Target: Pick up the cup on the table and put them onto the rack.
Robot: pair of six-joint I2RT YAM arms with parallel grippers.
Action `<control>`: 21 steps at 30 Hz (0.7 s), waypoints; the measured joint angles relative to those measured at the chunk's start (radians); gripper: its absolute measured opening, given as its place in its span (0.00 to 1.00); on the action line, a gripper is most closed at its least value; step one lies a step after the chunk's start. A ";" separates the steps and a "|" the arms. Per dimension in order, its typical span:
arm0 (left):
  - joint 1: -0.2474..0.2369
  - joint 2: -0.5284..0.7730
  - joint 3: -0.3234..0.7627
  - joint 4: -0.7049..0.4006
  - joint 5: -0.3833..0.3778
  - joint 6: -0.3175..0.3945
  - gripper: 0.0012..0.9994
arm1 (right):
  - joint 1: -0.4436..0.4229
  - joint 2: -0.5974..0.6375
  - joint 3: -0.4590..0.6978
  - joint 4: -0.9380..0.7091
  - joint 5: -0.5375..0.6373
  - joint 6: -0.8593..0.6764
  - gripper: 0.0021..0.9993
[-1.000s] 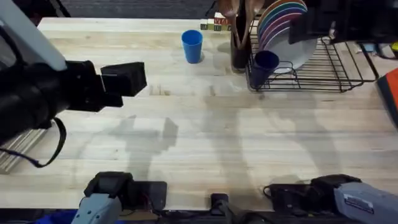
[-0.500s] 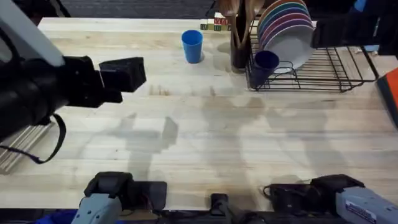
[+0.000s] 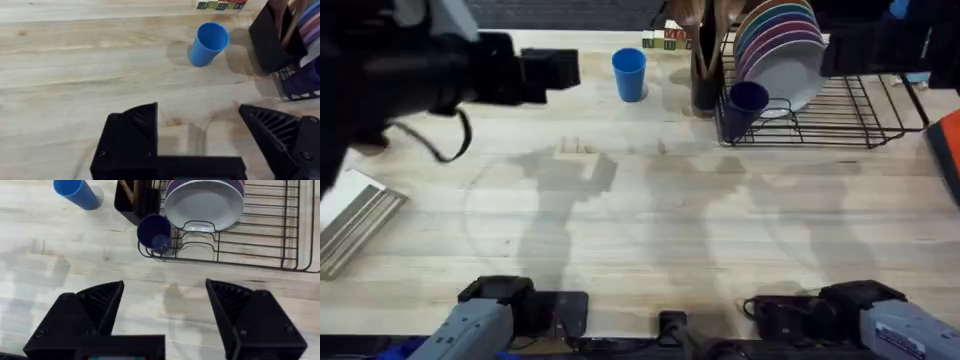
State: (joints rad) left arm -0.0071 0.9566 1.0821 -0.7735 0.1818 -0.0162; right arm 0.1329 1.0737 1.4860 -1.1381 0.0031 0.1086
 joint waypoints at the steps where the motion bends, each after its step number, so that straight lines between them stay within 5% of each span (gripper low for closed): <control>1: 0.000 0.023 0.000 0.022 0.011 0.000 0.99 | 0.000 0.000 0.000 0.000 0.000 0.001 1.00; 15: -0.009 0.293 0.000 0.285 0.115 -0.064 0.99 | 0.000 0.000 0.000 0.000 0.000 0.014 1.00; 21: -0.090 0.438 0.000 0.442 0.140 -0.094 0.99 | 0.000 0.000 0.000 0.026 0.000 0.042 1.00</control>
State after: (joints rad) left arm -0.0974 1.3951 1.0821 -0.3318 0.3222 -0.1104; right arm 0.1329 1.0737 1.4860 -1.1122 0.0031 0.1503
